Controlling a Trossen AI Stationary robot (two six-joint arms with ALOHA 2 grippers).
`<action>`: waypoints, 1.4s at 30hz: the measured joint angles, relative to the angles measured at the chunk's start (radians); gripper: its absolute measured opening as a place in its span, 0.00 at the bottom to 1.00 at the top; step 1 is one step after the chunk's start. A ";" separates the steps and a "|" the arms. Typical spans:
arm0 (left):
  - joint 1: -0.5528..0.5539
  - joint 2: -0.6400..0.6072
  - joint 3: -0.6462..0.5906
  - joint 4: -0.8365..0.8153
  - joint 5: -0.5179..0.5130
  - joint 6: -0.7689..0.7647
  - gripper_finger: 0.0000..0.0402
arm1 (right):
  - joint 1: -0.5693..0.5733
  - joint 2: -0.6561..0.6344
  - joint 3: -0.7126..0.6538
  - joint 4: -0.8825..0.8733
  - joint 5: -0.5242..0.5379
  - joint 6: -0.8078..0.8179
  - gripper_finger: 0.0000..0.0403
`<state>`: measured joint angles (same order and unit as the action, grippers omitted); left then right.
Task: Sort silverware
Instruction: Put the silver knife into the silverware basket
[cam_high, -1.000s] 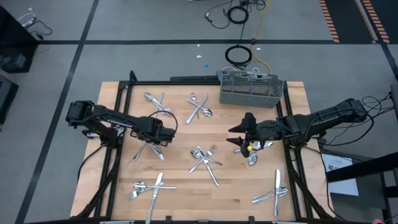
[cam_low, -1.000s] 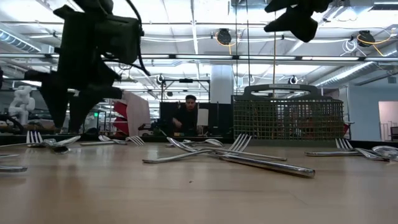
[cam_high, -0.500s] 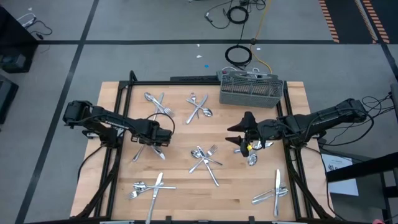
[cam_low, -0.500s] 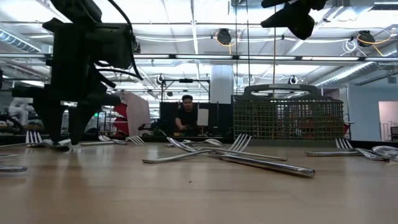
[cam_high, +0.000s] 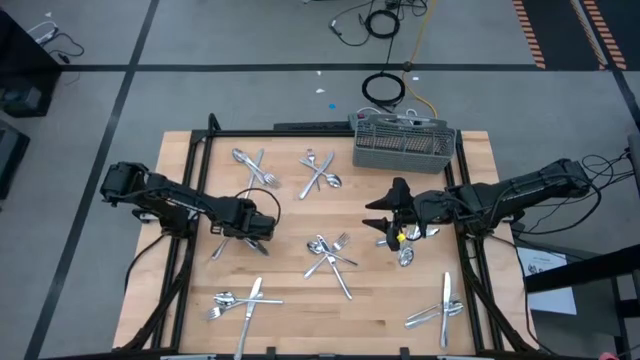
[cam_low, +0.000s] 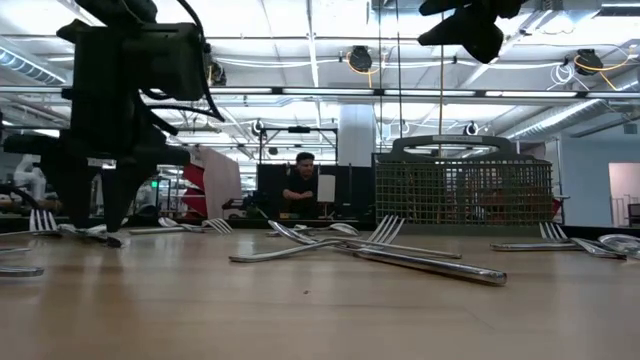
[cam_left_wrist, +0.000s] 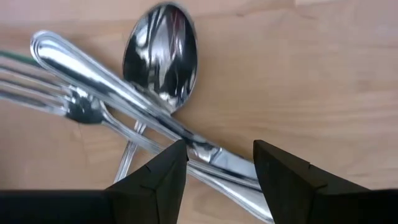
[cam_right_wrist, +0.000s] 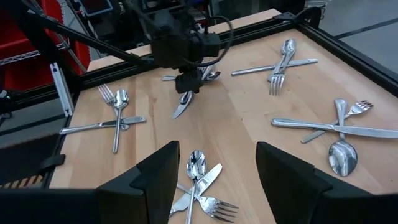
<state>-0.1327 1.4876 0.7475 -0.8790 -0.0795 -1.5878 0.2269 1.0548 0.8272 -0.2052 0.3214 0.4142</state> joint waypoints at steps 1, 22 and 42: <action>-0.008 0.000 0.000 -0.003 0.000 -0.009 0.49 | -0.005 0.000 0.000 0.000 0.000 -0.004 0.50; -0.044 0.000 -0.005 -0.019 -0.038 -0.121 0.49 | -0.051 0.000 0.000 0.004 -0.009 -0.019 0.50; -0.065 -0.012 0.020 -0.029 0.020 -0.127 0.49 | -0.050 0.000 0.000 0.003 -0.039 -0.041 0.50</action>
<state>-0.1978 1.4760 0.7673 -0.9078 -0.0594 -1.7150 0.1764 1.0547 0.8272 -0.2020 0.2820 0.3732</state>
